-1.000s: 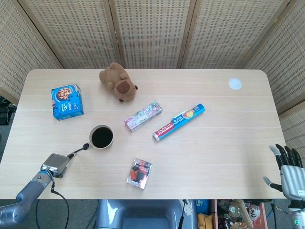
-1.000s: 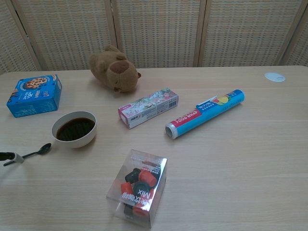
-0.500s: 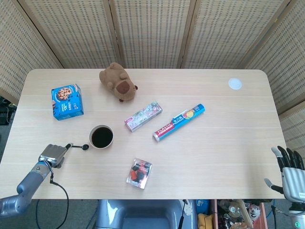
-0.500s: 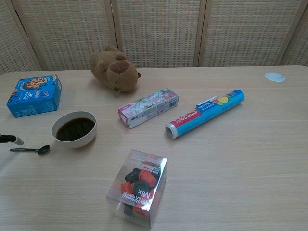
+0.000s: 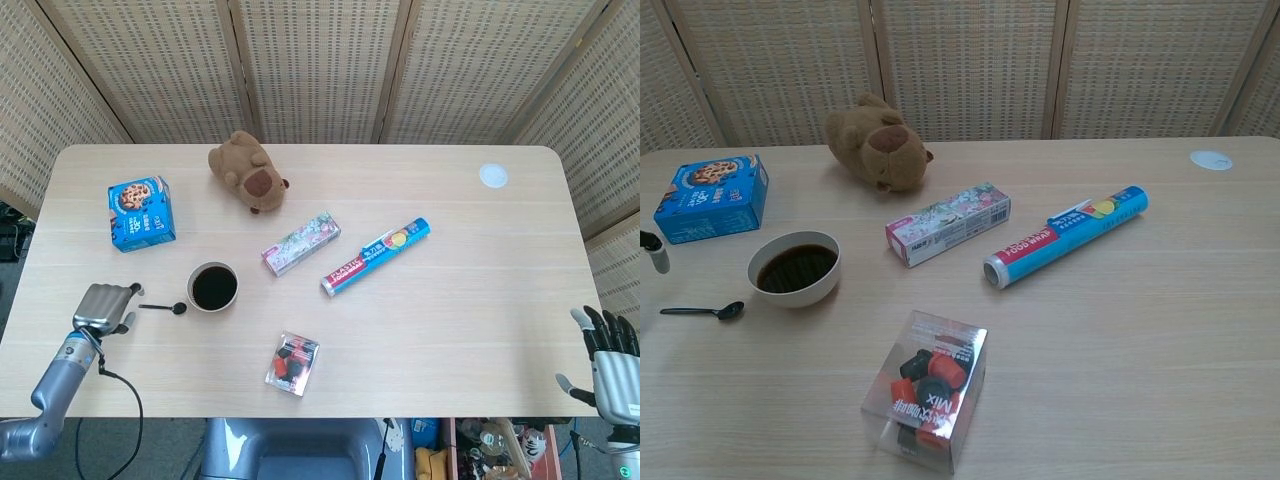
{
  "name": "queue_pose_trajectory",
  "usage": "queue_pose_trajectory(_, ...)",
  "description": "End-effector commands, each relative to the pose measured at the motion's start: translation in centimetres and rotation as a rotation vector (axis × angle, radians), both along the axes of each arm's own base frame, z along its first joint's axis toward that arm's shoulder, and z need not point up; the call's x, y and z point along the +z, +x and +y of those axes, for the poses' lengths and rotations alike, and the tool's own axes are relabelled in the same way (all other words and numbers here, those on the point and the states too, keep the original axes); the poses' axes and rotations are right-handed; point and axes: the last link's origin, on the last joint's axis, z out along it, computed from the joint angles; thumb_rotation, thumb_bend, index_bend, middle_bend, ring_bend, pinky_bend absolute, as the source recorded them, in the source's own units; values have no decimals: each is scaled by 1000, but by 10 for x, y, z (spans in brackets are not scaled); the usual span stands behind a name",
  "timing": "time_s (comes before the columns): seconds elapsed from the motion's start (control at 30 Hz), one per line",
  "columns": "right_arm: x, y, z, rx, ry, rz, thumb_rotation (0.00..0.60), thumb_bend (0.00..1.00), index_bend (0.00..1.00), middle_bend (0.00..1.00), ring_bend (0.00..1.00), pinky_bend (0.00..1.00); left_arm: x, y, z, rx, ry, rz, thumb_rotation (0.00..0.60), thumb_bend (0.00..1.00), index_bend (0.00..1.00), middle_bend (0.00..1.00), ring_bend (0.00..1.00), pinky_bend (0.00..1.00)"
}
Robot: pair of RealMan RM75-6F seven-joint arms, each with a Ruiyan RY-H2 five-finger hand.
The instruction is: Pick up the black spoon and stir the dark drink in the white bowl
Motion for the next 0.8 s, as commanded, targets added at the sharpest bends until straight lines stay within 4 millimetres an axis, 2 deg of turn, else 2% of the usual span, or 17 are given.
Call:
queue_pose_trajectory(0.03,0,0,0,2,1,0,600,212,142,169,28,100,0,-4,2,-12,91,-53,600,407,353,565,438,399)
queue_pose_trajectory(0.1,0,0,-1,3,0,-1,600,212,141,169,28,100,0,-7,4,-20,134,-70,600,406,361,388,232,175)
queue_pose_trajectory(0.17,0,-1,-1,2,-1,-1,600,212,141,169,28,100,-2,-11,7,-21,151,-81,600,405,368,225,69,36)
queue_pose_trajectory(0.23,0,-1,0,1,-2,-1,600,212,141,169,28,100,-4,-13,8,-23,155,-85,600,405,370,88,0,0)
queue_pose_trajectory(0.27,0,-1,0,1,-3,-1,600,212,141,169,28,100,-4,-14,9,-24,158,-88,600,405,371,63,0,0)
queue_pose_trajectory(0.37,0,-1,0,1,-3,-2,600,212,141,169,28,100,-9,-17,11,-22,165,-100,600,406,398,32,0,0)
queue_pose_trajectory(0.8,2,-3,2,-5,-10,-2,600,212,141,169,28,100,-34,-24,10,-22,155,-119,600,406,462,31,0,0)
